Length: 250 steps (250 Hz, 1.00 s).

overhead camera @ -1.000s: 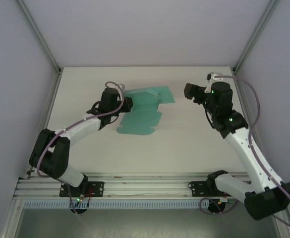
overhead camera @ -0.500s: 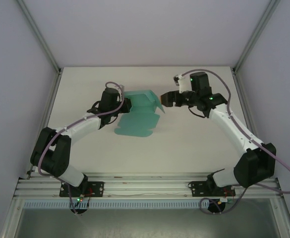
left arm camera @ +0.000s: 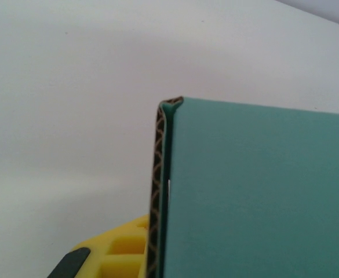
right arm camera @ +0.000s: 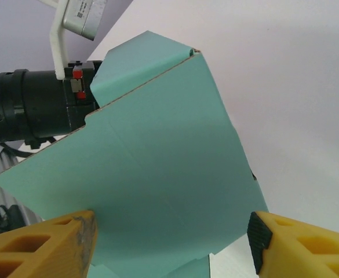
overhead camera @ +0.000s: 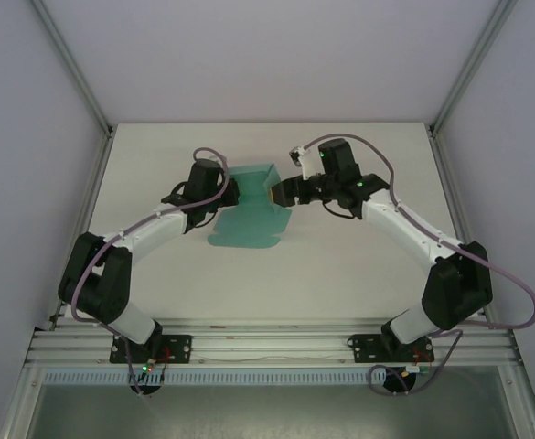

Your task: Assemble paper box

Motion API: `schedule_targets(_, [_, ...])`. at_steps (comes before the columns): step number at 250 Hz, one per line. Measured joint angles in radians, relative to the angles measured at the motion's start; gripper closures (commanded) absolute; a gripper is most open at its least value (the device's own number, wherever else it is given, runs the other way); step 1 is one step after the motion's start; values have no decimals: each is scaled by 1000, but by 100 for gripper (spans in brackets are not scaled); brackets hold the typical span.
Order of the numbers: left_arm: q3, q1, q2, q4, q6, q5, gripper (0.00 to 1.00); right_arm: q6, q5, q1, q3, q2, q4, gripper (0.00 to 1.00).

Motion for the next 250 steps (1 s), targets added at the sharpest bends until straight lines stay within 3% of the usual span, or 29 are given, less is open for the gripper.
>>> schedule_targets(36, [19,0,0,-46,-7,-41,100,2,47,-2,-43,-50,22,16])
schedule_targets(95, [37,0,6,-69,-7,-43,100,2,23,0,-90,-103,60,22])
schedule_targets(125, [68,0,38,-85,-6,-27,100,12,36,0,-45,-67,44,37])
schedule_targets(150, [68,0,42,-92,-6,-15,100,34,112,0,-3,-41,20,62])
schedule_targets(187, [68,0,41,-91,-5,-1,100,58,257,0,31,-27,-8,76])
schedule_targets(230, [68,0,41,-97,-6,1,100,63,326,0,84,25,-40,82])
schedule_targets(250, [68,0,41,-101,-5,0,100,60,339,3,98,39,-55,93])
